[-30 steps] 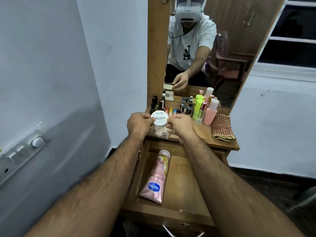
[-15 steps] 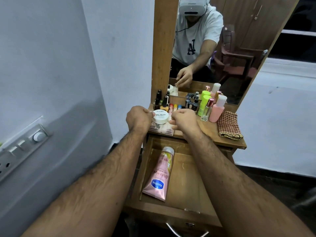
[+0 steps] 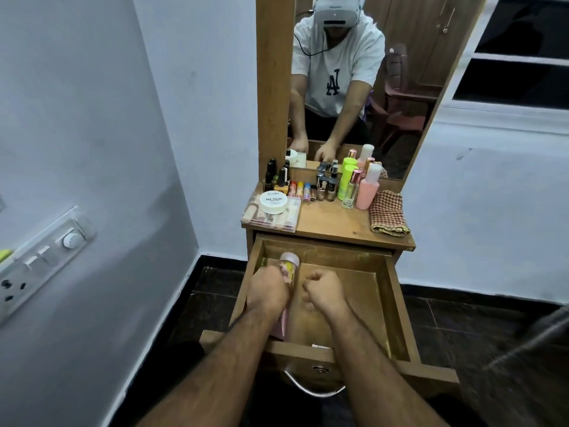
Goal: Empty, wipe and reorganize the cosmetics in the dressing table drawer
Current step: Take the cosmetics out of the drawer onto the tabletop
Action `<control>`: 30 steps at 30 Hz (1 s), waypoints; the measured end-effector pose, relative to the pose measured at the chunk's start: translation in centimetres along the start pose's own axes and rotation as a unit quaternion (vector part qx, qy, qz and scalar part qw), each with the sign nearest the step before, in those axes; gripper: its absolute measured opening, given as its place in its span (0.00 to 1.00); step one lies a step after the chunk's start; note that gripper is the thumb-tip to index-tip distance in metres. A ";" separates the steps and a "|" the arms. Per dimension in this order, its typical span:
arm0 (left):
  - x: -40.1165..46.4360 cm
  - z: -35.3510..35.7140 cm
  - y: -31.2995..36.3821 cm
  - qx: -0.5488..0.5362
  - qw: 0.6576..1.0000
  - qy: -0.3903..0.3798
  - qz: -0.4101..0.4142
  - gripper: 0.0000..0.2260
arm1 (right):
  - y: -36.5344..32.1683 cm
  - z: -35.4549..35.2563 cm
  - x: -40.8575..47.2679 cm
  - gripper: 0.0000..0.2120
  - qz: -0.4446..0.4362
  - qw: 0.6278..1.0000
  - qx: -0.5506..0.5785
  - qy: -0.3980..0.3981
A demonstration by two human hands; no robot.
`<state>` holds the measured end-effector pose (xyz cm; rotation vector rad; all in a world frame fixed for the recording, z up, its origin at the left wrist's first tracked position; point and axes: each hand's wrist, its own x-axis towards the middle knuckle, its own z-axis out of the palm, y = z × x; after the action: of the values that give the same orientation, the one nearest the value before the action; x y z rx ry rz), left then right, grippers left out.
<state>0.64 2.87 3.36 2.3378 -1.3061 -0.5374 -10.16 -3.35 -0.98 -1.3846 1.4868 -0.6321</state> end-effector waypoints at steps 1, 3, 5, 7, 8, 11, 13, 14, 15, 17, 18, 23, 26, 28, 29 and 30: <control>0.0 0.3 0.0 0.028 1.000 -0.001 0.001 0.13 | 0.3 0.2 0.4 0.09 -0.007 1.000 -0.010 -0.008; -0.1 1.0 0.1 0.064 0.998 -0.009 -0.007 0.10 | 0.4 0.3 0.8 0.14 -0.018 0.999 -0.030 -0.010; 0.0 1.5 0.2 0.095 0.995 -0.017 -0.008 0.15 | 0.7 0.5 1.4 0.16 -0.010 1.000 -0.025 -0.015; -0.1 1.5 0.5 0.121 0.992 -0.026 -0.013 0.19 | 1.3 0.8 2.0 0.10 0.002 1.000 -0.016 -0.013; 0.0 1.5 0.5 0.124 0.992 -0.025 -0.012 0.20 | 1.2 0.8 1.9 0.09 0.005 1.000 -0.011 -0.010; 0.0 1.5 0.6 0.105 0.994 -0.031 0.000 0.15 | -0.1 0.0 0.5 0.06 0.002 0.999 -0.026 0.019; -0.3 1.3 0.7 0.094 0.994 -0.044 0.028 0.13 | -0.5 -0.7 0.0 0.08 0.010 0.999 -0.034 0.037; -0.3 1.3 0.8 0.091 0.994 -0.050 0.045 0.14 | -0.6 -1.0 -0.1 0.08 0.015 0.998 -0.035 0.049; -0.4 1.2 0.9 0.085 0.993 -0.056 0.060 0.15 | -0.6 -1.4 -0.2 0.07 0.022 0.998 -0.027 0.061; -0.7 0.6 1.2 0.076 0.991 -0.066 0.087 0.19 | -0.7 -2.3 -0.4 0.09 0.043 0.996 0.033 0.072; -0.8 0.3 1.4 0.074 0.989 -0.069 0.105 0.21 | -0.8 -3.0 -0.7 0.10 0.059 0.993 0.081 0.068; -0.5 -1.7 3.3 0.087 0.976 -0.031 0.198 0.27 | -2.3 -7.3 -2.6 0.25 0.054 0.965 0.257 0.018; 0.1 -3.0 4.9 0.092 0.960 -0.023 0.264 0.31 | -3.8 -9.4 -2.8 0.23 0.020 0.972 0.234 0.019; 0.6 -4.0 6.0 0.103 0.948 -0.014 0.300 0.32 | -4.7 -10.7 -2.3 0.20 0.010 0.971 0.240 0.013; 0.8 -4.6 6.5 0.109 0.943 -0.004 0.315 0.32 | -5.1 -11.2 -2.0 0.18 0.009 0.968 0.249 0.012; 1.1 -5.0 7.1 0.117 0.936 0.010 0.331 0.32 | -5.6 -11.7 -1.7 0.17 0.011 0.965 0.262 0.014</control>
<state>-1.26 -0.68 11.15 1.8715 -2.1014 -0.1437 -18.23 -5.72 8.98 -0.9479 1.2335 -0.9535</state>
